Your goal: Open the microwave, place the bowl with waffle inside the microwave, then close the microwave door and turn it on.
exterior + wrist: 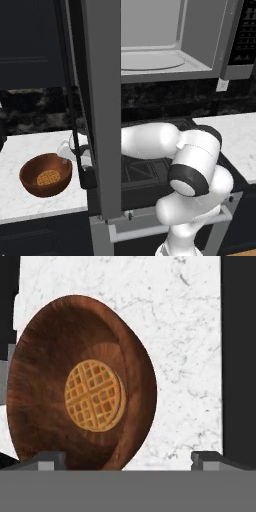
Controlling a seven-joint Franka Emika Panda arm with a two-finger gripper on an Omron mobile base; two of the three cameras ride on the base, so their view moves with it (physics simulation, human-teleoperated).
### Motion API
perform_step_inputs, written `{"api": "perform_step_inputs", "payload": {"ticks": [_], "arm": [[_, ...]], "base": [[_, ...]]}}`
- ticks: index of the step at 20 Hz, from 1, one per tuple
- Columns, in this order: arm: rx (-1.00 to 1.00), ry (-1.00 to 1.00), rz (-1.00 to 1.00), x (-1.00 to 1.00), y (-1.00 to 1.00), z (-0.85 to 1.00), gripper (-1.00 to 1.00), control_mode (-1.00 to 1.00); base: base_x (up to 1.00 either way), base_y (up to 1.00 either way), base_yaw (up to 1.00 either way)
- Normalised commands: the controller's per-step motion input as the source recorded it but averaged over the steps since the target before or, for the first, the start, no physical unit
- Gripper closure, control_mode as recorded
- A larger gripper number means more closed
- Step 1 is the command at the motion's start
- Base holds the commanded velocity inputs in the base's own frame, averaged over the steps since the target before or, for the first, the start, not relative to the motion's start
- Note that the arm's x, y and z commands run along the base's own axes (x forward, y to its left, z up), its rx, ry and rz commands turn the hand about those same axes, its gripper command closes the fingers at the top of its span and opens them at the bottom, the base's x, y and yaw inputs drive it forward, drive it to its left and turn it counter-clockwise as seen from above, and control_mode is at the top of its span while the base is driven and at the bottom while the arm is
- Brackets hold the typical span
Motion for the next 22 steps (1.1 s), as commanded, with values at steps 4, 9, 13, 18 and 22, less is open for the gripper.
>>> {"api": "perform_step_inputs", "payload": {"ticks": [4,9,13,18,22], "arm": [[-0.08,0.04,0.0,0.17,0.0,-0.29,-1.0,-1.0],[-0.06,0.02,0.0,0.17,0.07,-0.29,-1.0,-1.0],[-0.05,0.0,0.0,0.11,0.14,-0.23,-1.0,-1.0],[-0.03,0.0,-0.01,0.11,0.28,-0.15,-1.0,-1.0],[0.0,0.0,0.0,0.06,0.03,-0.01,-1.0,-1.0]], "base": [[0.0,0.0,0.0],[0.0,0.0,0.0],[0.0,0.0,0.0],[0.0,0.0,0.0],[0.0,0.0,0.0]]}}
